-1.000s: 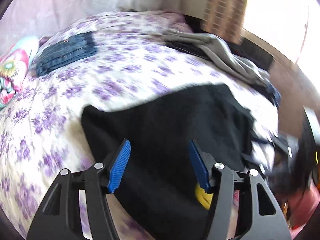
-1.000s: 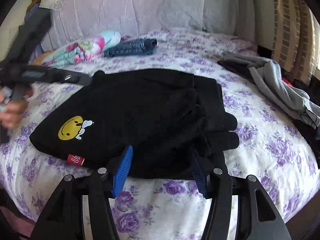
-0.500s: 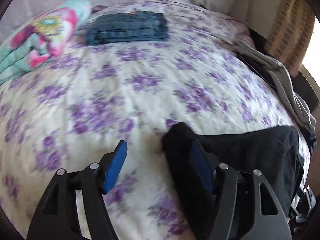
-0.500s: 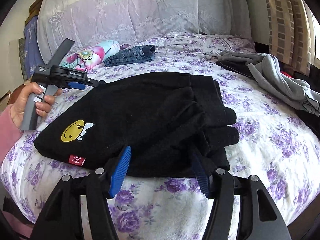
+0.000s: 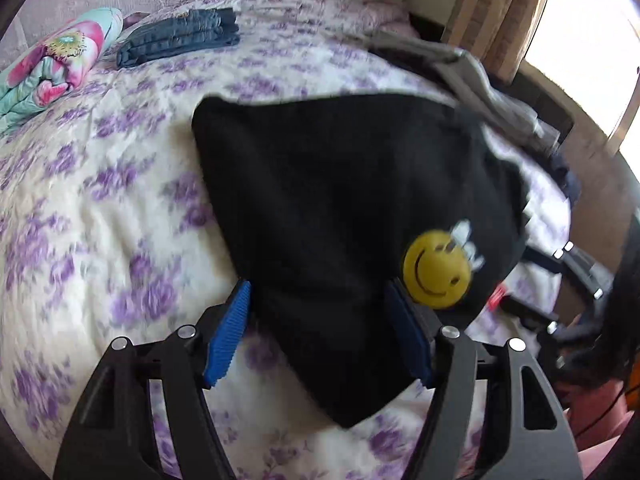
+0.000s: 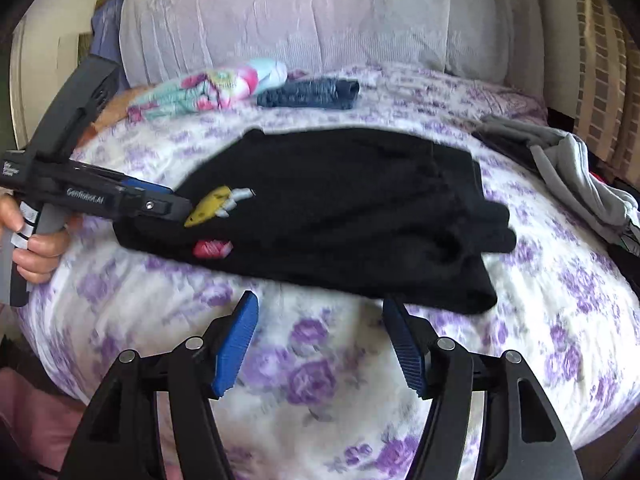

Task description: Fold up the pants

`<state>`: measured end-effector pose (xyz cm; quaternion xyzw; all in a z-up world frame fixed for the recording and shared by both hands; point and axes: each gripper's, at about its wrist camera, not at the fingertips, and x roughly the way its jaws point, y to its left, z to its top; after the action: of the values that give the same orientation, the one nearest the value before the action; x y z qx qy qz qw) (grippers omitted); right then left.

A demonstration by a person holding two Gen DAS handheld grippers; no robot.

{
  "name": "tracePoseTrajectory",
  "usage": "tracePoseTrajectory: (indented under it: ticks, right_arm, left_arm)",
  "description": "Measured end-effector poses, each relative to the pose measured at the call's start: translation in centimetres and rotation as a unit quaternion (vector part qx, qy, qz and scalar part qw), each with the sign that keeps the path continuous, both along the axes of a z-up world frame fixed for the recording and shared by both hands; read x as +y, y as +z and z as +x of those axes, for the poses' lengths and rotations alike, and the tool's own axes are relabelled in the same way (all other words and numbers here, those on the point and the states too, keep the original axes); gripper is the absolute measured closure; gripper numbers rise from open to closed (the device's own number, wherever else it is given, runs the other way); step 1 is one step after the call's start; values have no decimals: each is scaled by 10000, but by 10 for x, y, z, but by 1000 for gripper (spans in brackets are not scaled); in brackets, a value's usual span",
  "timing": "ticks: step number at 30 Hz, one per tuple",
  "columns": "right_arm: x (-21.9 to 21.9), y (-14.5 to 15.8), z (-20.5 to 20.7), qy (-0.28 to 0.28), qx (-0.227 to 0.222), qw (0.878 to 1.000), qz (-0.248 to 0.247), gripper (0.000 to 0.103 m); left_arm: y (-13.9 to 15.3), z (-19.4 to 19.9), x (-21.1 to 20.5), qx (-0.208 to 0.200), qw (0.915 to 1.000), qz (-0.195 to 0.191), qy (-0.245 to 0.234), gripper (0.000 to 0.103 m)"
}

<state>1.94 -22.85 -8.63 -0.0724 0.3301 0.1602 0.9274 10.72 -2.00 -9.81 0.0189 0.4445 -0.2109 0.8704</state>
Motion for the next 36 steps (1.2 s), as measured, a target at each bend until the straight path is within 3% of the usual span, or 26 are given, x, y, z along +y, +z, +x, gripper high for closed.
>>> tracePoseTrajectory:
  ticks: [3,6,7,10,12,20,23,25,27,30,33,36]
  right_arm:
    - [-21,23,0,126,-78,9983,561,34]
    - [-56,57,16,-147,-417,9920,1186,22]
    - [-72,66,29,-313,-438,9886,1405,22]
    - [-104,73,68,-666,-97,9801,1868,22]
    - [-120,70,89,-756,194,9755,2056,22]
    - [-131,35,165,-395,1370,9683,2050,22]
    - [-126,10,189,-81,1983,9584,2054,22]
    - [-123,-4,200,202,2273,9473,2249,20]
    - [-119,-7,209,443,2326,9417,2391,20]
    - [-104,-12,219,1037,2611,9180,2798,18]
    - [-90,-10,220,1209,2530,9246,2578,17]
    - [-92,-11,220,1249,2516,9202,2728,18]
  left_arm:
    - [20,7,13,133,9996,-259,-33,35]
    - [54,27,39,26,9972,-645,387,16]
    - [61,36,45,11,9963,-651,562,16]
    - [64,58,57,313,9923,-754,930,16]
    - [53,61,60,674,9880,-974,991,16]
    - [8,24,37,1433,9807,-1004,870,16]
    - [6,11,24,1287,9865,-697,728,16]
    - [6,6,20,1298,9869,-715,640,16]
    - [4,5,19,1343,9857,-852,558,16]
    - [3,7,17,1397,9853,-882,442,16]
    - [2,12,21,1527,9814,-1083,414,16]
    - [1,15,26,1682,9759,-1322,440,16]
